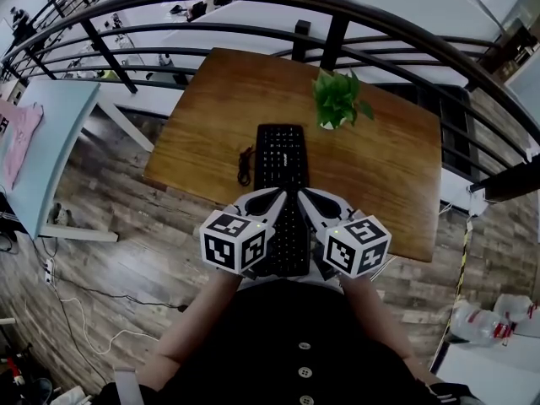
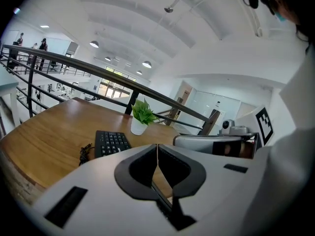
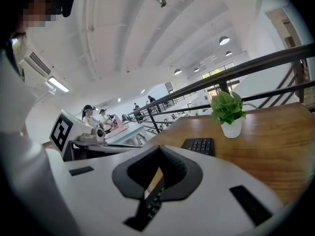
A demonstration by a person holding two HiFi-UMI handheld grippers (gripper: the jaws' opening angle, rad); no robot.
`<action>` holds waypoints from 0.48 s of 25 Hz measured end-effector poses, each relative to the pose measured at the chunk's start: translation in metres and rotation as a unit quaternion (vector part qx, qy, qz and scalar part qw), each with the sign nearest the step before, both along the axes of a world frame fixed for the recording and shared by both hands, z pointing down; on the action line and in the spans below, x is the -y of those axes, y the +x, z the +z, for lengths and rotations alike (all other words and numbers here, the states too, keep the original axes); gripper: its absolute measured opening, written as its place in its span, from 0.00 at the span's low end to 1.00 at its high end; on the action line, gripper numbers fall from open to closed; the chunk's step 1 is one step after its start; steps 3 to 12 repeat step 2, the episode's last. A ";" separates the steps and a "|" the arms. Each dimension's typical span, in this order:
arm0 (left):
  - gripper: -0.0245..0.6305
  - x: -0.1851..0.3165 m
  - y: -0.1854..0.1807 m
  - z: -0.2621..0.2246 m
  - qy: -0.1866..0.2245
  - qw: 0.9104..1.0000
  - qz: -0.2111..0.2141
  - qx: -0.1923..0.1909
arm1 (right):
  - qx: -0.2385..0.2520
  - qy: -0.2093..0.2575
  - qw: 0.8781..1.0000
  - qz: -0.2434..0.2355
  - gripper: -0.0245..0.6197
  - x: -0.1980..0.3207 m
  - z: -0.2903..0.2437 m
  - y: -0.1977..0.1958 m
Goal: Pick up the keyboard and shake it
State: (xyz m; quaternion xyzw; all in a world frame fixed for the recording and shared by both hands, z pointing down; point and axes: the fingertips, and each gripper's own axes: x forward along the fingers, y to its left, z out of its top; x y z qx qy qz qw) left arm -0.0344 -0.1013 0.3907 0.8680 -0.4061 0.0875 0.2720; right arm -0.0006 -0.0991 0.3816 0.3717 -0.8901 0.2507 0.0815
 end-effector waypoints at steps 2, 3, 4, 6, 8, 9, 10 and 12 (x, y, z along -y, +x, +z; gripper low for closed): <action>0.07 -0.001 0.001 0.002 -0.003 1.000 0.006 0.000 | -0.005 0.002 1.000 -0.003 0.08 -0.001 0.001 -0.001; 0.07 -0.001 0.001 0.002 -0.003 1.000 0.006 0.000 | -0.005 0.002 1.000 -0.003 0.08 -0.001 0.001 -0.001; 0.07 -0.001 0.001 0.002 -0.003 1.000 0.006 0.000 | -0.005 0.002 1.000 -0.003 0.08 -0.001 0.001 -0.001; 0.07 -0.001 0.001 0.002 -0.003 1.000 0.006 0.000 | -0.005 0.002 1.000 -0.003 0.08 -0.001 0.001 -0.001; 0.07 -0.001 0.001 0.002 -0.003 1.000 0.006 0.000 | -0.005 0.002 1.000 -0.003 0.08 -0.001 0.001 -0.001; 0.07 -0.001 0.001 0.002 -0.003 1.000 0.006 0.000 | -0.005 0.002 1.000 -0.003 0.08 -0.001 0.001 -0.001; 0.07 -0.001 0.001 0.002 -0.003 1.000 0.006 0.000 | -0.005 0.002 1.000 -0.003 0.08 -0.001 0.001 -0.001; 0.07 -0.001 0.001 0.002 -0.003 1.000 0.006 0.000 | -0.005 0.002 1.000 -0.003 0.08 -0.001 0.001 -0.001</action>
